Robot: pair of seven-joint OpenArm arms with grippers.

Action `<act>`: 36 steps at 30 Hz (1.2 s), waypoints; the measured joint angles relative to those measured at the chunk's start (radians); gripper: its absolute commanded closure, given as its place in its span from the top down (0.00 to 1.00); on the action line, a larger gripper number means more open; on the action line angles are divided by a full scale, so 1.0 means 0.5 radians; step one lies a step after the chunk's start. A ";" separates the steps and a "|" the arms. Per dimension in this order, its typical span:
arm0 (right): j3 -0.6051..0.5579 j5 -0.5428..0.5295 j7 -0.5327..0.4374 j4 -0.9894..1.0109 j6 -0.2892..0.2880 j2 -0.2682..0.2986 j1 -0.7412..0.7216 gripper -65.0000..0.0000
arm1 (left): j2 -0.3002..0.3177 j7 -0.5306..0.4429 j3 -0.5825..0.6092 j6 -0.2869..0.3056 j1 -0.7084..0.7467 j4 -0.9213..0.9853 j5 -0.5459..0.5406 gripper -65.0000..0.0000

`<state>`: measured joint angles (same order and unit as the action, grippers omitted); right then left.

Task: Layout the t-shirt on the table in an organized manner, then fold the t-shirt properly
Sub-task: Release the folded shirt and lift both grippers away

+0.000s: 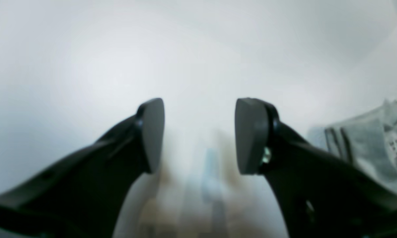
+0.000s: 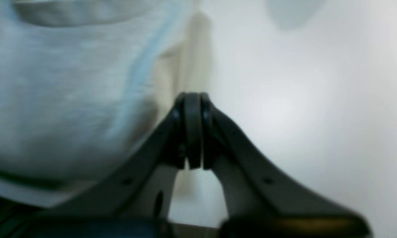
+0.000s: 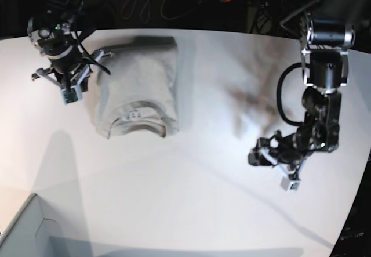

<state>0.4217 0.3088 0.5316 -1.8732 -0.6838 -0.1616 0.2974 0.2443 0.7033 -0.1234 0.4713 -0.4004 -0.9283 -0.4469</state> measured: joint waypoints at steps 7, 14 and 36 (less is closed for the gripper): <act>-0.180 0.001 0.002 0.014 0.000 0.006 0.097 0.00 | 0.064 0.190 -0.590 0.003 0.578 -0.546 0.015 0.51; -0.211 -0.004 -0.015 0.156 0.000 0.008 0.103 0.00 | 0.054 0.197 -0.752 0.008 0.797 -0.628 0.006 0.51; 0.173 -0.001 -0.114 -0.127 0.000 0.008 0.371 0.00 | -0.031 0.187 -0.837 0.021 1.668 -1.377 -0.025 0.05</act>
<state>0.5083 0.3084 0.4744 -1.9366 -0.6838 -0.1574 0.4828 0.2287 0.7967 -0.5419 0.4816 0.4335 -1.6169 -0.4595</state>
